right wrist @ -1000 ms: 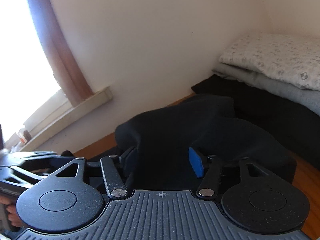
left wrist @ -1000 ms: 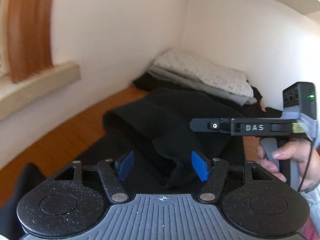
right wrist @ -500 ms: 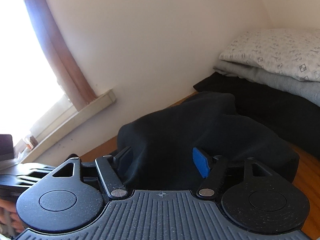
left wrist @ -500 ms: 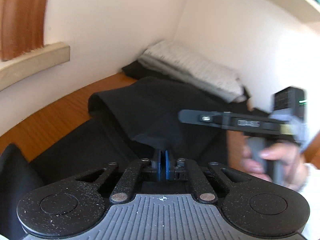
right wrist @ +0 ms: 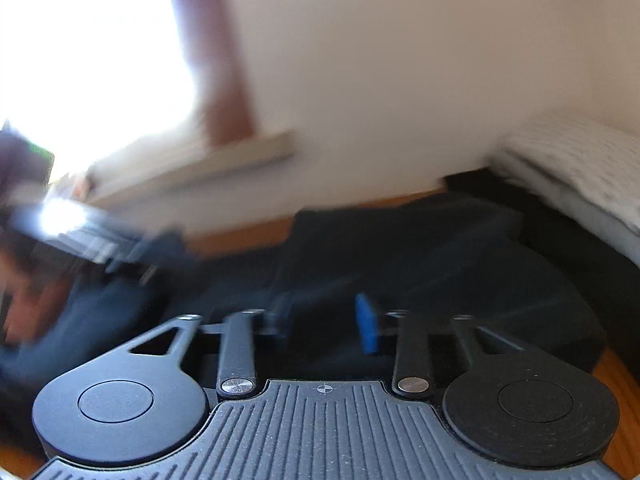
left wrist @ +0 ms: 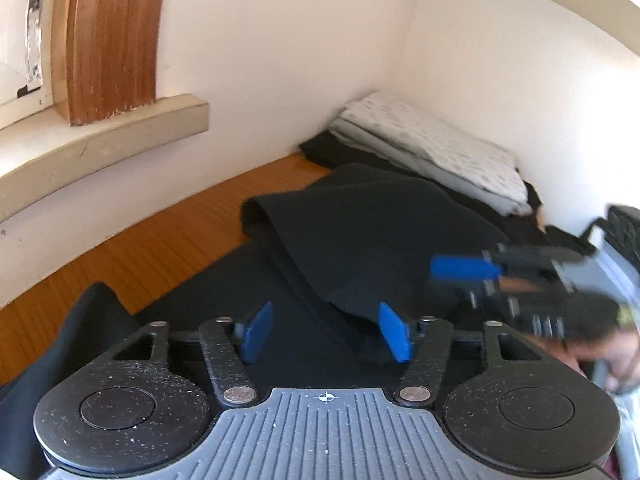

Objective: Fold clothes

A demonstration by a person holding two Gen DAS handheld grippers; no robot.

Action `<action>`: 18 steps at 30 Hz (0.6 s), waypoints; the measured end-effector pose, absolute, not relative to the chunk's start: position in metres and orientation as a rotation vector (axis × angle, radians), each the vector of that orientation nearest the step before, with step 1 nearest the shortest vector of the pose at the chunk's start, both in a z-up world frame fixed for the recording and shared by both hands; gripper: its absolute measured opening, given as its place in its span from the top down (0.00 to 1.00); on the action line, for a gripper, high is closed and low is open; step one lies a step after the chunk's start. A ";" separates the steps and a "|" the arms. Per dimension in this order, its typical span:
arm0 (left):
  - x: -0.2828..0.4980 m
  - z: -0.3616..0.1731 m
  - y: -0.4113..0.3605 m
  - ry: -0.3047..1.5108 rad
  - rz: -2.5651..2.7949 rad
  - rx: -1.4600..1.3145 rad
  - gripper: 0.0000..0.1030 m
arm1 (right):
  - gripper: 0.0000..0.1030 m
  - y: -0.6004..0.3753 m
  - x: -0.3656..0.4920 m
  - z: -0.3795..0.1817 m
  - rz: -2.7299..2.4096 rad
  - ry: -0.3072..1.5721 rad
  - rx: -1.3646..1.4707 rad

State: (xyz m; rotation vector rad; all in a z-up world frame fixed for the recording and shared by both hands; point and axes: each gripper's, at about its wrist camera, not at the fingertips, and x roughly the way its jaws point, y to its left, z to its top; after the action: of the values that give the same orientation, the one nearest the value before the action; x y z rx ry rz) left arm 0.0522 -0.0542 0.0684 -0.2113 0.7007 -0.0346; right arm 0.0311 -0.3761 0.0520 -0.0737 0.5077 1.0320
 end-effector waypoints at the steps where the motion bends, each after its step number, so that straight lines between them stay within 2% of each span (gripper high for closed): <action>1: 0.056 0.067 -0.051 0.700 -0.027 -0.228 0.33 | 0.69 -0.371 0.025 0.052 1.053 0.495 -0.123; 9: 0.077 0.056 -0.030 0.709 0.057 -0.359 0.28 | 0.67 -0.331 -0.009 0.051 1.132 0.406 -0.444; 14: 0.082 0.052 -0.019 0.702 0.084 -0.432 0.26 | 0.63 -0.318 -0.006 0.048 1.135 0.396 -0.516; 18: 0.084 0.049 -0.018 0.704 0.091 -0.453 0.25 | 0.65 -0.315 -0.003 0.048 1.141 0.383 -0.542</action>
State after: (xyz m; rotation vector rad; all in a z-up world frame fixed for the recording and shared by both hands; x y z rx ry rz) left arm 0.0838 -0.0184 0.0488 -0.4528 0.7042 0.0906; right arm -0.0032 -0.3151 0.0478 -0.5419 0.3832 1.1408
